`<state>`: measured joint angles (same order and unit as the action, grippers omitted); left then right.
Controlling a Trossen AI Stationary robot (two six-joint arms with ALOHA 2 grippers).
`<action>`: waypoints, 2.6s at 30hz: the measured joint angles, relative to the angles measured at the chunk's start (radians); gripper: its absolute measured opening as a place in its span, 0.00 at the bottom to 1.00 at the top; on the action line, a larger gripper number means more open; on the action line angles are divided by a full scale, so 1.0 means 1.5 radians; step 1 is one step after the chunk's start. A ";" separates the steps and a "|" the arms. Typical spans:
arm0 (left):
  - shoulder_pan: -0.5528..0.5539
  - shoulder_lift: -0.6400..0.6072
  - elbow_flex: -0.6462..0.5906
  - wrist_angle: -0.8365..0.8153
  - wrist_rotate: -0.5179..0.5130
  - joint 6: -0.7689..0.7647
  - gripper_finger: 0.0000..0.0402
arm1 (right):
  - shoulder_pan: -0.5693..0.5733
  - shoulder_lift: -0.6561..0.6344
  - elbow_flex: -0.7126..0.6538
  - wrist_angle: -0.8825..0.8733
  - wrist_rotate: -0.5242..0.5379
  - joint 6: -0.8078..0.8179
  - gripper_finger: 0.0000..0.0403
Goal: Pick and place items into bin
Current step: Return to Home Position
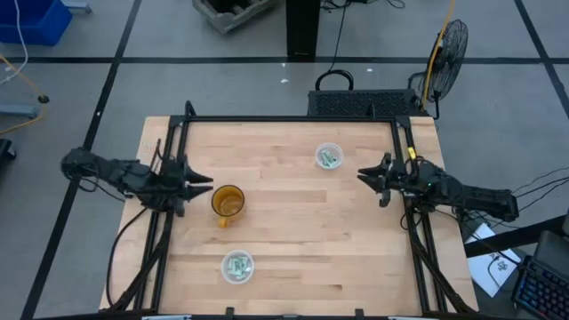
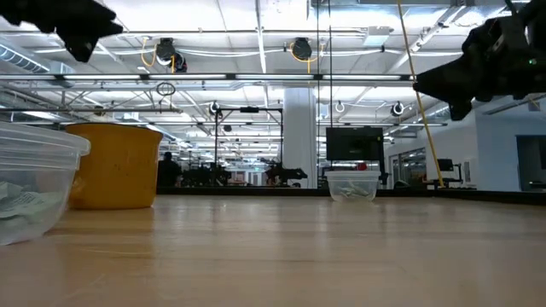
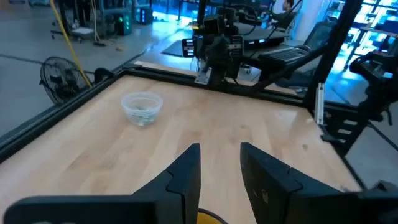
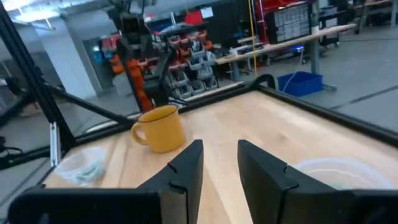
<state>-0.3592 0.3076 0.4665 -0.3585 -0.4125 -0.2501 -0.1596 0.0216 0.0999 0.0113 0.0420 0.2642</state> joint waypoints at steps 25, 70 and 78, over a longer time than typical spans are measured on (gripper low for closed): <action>0.027 -0.025 -0.304 0.413 0.003 0.042 0.29 | 0.000 0.001 -0.046 0.005 -0.061 0.089 0.24; 0.027 -0.025 -0.303 0.286 0.013 0.074 0.29 | 0.000 0.015 -0.047 0.058 -0.064 0.025 0.24; 0.027 -0.025 -0.303 0.287 0.013 0.074 0.29 | 0.000 0.015 -0.047 0.059 -0.064 0.025 0.24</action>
<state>-0.3183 0.2699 0.0113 0.0715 -0.3923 -0.1390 -0.1596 0.0437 0.0299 0.0996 -0.0540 0.3019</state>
